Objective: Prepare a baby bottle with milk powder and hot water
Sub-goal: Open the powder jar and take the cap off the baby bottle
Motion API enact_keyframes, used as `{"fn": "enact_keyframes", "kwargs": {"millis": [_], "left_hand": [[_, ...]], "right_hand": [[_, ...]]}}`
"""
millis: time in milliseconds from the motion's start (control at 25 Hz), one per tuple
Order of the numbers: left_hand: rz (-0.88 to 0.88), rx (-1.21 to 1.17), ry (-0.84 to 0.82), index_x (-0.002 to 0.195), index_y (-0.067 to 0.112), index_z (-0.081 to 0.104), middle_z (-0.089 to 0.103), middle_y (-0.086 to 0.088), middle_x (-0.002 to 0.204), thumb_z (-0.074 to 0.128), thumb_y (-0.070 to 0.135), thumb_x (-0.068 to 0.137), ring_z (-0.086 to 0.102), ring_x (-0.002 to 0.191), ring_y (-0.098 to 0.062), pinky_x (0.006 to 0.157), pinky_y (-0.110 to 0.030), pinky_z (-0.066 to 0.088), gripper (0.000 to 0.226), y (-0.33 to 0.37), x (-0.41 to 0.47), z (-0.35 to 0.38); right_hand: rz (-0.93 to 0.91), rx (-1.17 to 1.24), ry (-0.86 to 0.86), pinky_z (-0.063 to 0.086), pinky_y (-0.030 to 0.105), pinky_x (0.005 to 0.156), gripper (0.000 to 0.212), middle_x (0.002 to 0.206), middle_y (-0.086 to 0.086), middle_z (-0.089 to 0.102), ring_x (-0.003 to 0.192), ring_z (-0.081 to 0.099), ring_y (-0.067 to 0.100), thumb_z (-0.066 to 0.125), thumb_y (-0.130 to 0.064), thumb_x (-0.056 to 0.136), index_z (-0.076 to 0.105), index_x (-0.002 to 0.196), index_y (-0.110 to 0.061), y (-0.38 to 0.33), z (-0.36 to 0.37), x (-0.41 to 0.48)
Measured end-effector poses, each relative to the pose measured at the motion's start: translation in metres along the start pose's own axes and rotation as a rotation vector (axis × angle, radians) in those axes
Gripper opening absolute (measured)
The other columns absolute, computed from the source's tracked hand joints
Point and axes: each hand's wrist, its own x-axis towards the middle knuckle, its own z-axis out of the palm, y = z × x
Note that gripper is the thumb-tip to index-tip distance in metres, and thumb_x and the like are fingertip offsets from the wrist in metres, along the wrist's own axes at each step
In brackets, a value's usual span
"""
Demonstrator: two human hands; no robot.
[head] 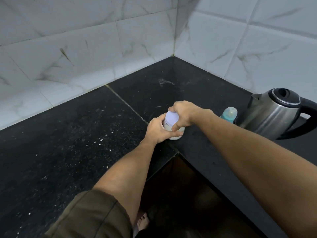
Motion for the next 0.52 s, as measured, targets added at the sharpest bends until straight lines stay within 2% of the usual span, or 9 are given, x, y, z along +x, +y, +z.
{"fn": "enact_keyframes", "kwargs": {"millis": [160, 360, 520], "left_hand": [[0.014, 0.039, -0.004, 0.113, 0.045, 0.066, 0.073, 0.017, 0.103, 0.093, 0.069, 0.044, 0.067, 0.106, -0.013, 0.09, -0.041, 0.059, 0.078, -0.0041, 0.0022, -0.0012], [0.027, 0.068, -0.018, 0.11, 0.043, 0.068, 0.072, 0.016, 0.102, 0.093, 0.068, 0.044, 0.063, 0.108, -0.011, 0.09, -0.038, 0.058, 0.074, -0.006, 0.0048, -0.0033], [0.019, 0.087, -0.037, 0.122, 0.035, 0.064, 0.065, 0.015, 0.109, 0.094, 0.061, 0.05, 0.054, 0.114, -0.009, 0.088, -0.032, 0.051, 0.083, -0.0026, 0.0055, -0.0065]], "right_hand": [[-0.026, -0.044, -0.03, 0.053, 0.039, 0.093, 0.075, 0.126, 0.0, 0.054, 0.115, 0.054, 0.023, 0.089, -0.046, 0.073, 0.058, 0.137, -0.021, -0.0015, -0.0037, 0.0032], [-0.037, -0.053, -0.053, 0.053, 0.039, 0.092, 0.074, 0.126, -0.004, 0.052, 0.114, 0.054, 0.022, 0.089, -0.043, 0.072, 0.058, 0.137, -0.025, -0.0009, -0.0047, 0.0033], [-0.023, -0.021, -0.081, 0.052, 0.041, 0.1, 0.082, 0.135, -0.003, 0.052, 0.124, 0.053, 0.024, 0.088, -0.045, 0.075, 0.053, 0.147, -0.028, 0.0019, -0.0068, 0.0026]]}}
